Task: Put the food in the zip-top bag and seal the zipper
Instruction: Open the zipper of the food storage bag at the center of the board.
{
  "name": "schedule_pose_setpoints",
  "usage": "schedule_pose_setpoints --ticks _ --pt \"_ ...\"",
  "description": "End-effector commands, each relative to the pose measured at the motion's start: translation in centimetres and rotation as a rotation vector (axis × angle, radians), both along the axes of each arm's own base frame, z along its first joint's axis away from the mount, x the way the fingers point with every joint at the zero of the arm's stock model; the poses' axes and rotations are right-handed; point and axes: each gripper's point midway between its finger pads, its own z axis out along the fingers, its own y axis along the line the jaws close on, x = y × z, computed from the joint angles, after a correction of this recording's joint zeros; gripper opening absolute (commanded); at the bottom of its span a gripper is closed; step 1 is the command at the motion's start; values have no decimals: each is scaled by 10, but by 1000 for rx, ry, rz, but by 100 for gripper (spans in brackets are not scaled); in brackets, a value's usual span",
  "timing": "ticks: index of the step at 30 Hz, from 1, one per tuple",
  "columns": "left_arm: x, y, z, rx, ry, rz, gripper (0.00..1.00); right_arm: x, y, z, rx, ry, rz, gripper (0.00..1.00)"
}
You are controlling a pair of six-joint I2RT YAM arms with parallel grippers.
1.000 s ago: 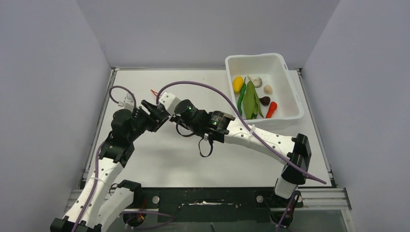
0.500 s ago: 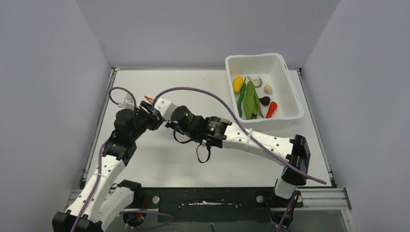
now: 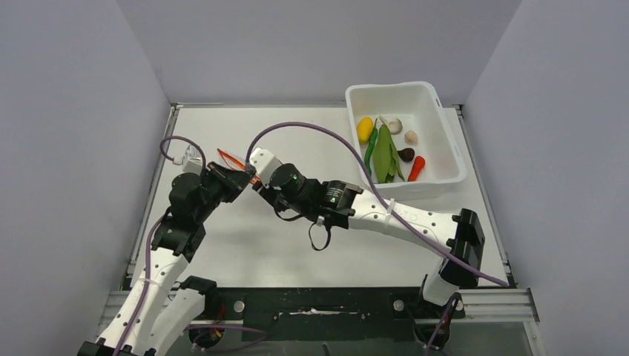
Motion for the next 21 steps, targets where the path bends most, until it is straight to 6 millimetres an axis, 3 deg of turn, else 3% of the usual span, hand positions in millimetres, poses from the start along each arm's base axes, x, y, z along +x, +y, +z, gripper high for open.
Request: schedule_pose_setpoints --ticks 1,5,14,21 --pt "-5 -5 26 71 -113 -73 0 2 -15 50 215 55 -48 38" --pt "-9 -10 28 79 -118 -114 0 -2 -16 49 235 92 -24 43" --pt "-14 -19 33 13 -119 -153 0 -14 4 25 243 166 57 50" --pt "-20 -22 36 -20 -124 -170 1 -2 12 0 194 166 24 48"
